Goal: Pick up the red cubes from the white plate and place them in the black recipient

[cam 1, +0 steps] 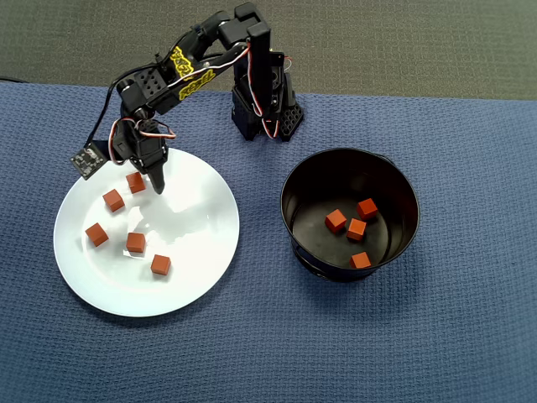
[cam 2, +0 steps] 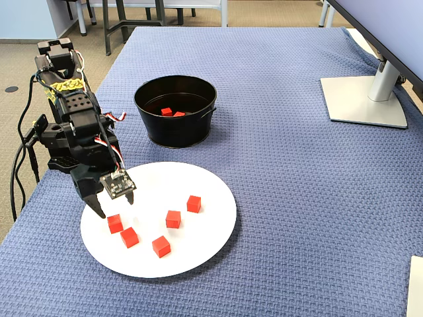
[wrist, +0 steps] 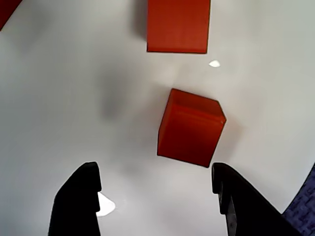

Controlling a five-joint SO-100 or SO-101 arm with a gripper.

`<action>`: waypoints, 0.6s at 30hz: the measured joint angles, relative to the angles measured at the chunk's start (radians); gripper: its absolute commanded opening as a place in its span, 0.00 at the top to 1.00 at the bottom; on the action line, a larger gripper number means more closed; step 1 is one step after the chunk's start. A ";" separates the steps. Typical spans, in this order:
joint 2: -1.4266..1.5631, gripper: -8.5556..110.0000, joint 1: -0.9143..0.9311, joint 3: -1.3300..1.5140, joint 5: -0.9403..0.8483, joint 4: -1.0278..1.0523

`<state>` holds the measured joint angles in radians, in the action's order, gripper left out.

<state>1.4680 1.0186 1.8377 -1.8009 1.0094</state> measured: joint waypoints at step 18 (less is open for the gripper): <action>-0.107 0.93 0.020 -0.084 0.072 -0.061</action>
<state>1.3606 1.0385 1.7533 -1.7288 0.9480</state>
